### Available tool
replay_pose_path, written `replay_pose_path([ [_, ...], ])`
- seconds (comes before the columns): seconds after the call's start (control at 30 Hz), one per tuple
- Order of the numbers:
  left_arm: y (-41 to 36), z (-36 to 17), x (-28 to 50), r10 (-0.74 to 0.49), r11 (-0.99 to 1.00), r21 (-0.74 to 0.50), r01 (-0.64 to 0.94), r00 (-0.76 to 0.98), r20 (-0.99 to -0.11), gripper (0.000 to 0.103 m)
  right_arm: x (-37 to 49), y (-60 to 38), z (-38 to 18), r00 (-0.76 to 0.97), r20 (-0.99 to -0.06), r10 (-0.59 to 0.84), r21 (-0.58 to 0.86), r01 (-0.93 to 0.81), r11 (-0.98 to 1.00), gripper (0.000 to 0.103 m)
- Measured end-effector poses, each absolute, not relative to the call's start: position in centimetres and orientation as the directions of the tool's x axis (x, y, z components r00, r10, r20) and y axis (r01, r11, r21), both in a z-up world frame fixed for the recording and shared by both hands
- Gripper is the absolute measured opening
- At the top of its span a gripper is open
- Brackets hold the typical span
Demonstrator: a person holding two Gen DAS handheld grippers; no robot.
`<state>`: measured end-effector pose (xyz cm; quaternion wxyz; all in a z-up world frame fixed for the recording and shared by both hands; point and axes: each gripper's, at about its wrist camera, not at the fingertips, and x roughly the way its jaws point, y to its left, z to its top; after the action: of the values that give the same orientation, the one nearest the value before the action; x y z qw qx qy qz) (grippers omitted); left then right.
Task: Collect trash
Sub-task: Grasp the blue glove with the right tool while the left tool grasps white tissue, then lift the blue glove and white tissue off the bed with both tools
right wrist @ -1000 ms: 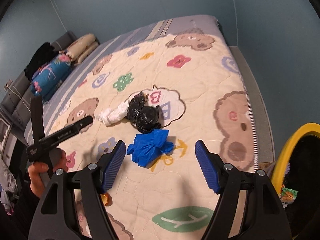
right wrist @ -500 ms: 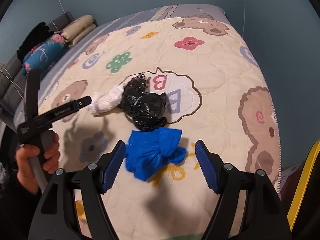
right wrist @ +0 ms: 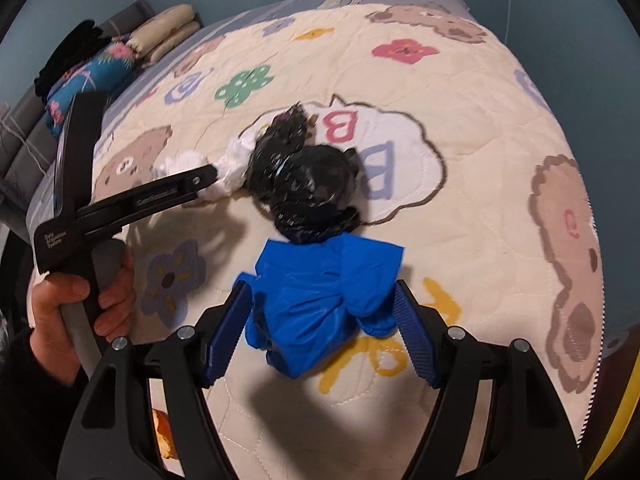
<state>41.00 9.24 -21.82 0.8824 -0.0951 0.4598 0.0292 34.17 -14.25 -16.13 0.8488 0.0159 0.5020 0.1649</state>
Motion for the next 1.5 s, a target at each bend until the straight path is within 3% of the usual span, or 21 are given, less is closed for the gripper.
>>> replay_pose_path([
  [0.23, 8.4, -21.8, 41.1, -0.063, 0.983, -0.153, -0.106, 0.584, -0.809, 0.045, 34.1, -13.2, -17.4, 0.408, -0.870, 0.278, 0.161, -0.297, 0.941, 0.033],
  [0.33, 7.8, -21.7, 41.0, -0.068, 0.984, -0.152, -0.095, 0.590, -0.805, 0.033, 34.2, -13.4, -17.4, 0.393, -0.870, 0.297, 0.184, -0.299, 0.936, 0.024],
  [0.4, 7.1, -21.5, 40.8, -0.050, 0.989, -0.125, -0.083, 0.600, -0.798, 0.030, 34.3, -13.6, -17.4, 0.386, -0.870, 0.306, 0.198, -0.294, 0.935, 0.021],
  [0.67, 7.5, -20.2, 39.8, -0.084, 0.980, -0.178, -0.093, 0.613, -0.785, 0.026, 33.5, -14.8, -16.0, 0.386, -0.855, 0.347, 0.243, -0.292, 0.925, 0.016],
  [1.5, 10.4, -11.3, 27.2, -0.167, 0.959, -0.281, -0.041, 0.717, -0.676, 0.026, 23.4, -21.1, -6.9, 0.497, -0.753, 0.431, 0.316, -0.301, 0.900, 0.016],
])
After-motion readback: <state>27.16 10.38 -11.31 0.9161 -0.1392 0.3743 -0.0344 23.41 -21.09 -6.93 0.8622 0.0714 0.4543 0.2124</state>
